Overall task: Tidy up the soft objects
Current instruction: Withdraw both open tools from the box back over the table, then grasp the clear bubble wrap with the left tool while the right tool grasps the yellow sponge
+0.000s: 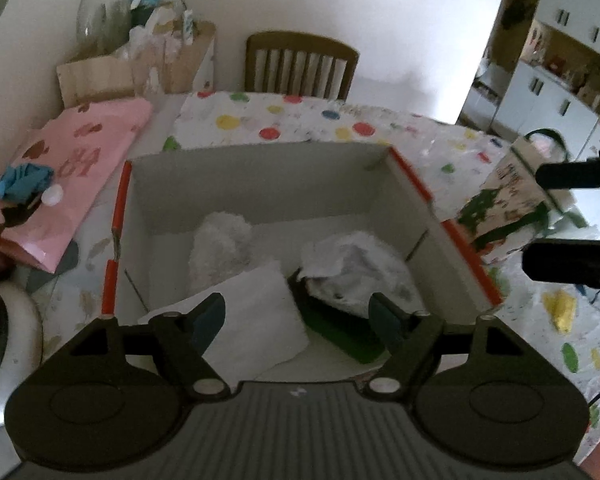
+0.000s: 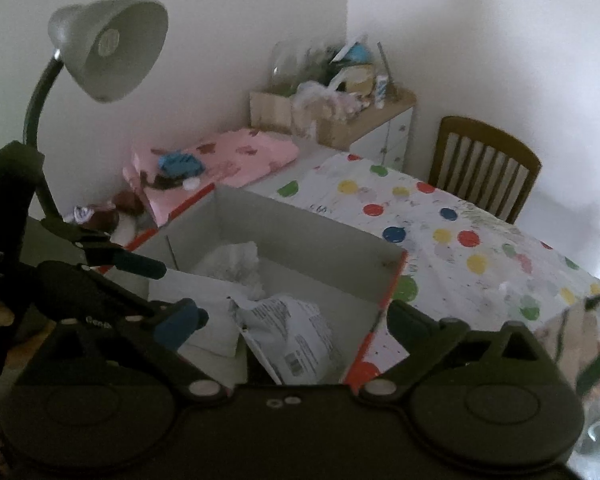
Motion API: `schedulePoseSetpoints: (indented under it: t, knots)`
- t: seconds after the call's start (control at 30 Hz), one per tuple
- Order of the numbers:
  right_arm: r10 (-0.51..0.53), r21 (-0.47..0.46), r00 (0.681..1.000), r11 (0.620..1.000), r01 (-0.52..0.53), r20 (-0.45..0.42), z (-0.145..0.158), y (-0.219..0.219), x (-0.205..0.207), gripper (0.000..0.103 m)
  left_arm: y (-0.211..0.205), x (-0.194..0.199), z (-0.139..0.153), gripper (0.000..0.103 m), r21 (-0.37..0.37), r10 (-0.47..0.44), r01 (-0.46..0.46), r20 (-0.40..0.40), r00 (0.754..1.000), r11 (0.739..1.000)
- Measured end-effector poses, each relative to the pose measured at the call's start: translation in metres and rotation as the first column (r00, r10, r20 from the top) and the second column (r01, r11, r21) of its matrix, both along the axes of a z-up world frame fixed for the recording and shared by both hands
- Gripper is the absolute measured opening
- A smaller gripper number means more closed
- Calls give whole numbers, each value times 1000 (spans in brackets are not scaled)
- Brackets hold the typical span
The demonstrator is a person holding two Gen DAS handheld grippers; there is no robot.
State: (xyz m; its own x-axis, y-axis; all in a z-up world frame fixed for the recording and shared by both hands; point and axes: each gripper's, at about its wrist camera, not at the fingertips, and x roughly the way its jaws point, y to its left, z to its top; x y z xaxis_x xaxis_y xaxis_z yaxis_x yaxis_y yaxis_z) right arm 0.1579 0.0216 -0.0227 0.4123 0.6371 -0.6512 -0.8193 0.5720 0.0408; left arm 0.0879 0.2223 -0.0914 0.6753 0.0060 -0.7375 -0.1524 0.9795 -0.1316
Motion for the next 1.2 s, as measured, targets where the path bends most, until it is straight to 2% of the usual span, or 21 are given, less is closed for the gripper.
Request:
schedulePoseSetpoints:
  t: [0.1, 0.3, 0.57, 0.87, 0.97, 1.2]
  knots:
    - [-32, 31, 999, 999, 32, -2, 7, -19, -5, 103, -10, -3, 10, 83, -3, -22, 23, 30, 999, 1000]
    - [-104, 87, 994, 991, 105, -20, 14, -61, -14, 103, -35, -7, 24, 85, -29, -75, 78, 80, 994, 997]
    - [-227, 92, 974, 970, 227, -10, 13, -135, -25, 103, -73, -2, 34, 100, -58, -132, 141, 146, 981, 988]
    - [-364, 31, 931, 931, 364, -21, -15, -203, -28, 103, -116, 15, 31, 103, -74, -128, 143, 179, 975, 987]
    - [-399, 9, 916, 917, 400, -38, -30, -223, -27, 103, -133, 23, 28, 103, -84, -155, 171, 171, 973, 982]
    - [-465, -50, 881, 885, 462, -91, -64, -255, -13, 103, -182, 41, 20, 103, -37, -230, 238, 152, 961, 970]
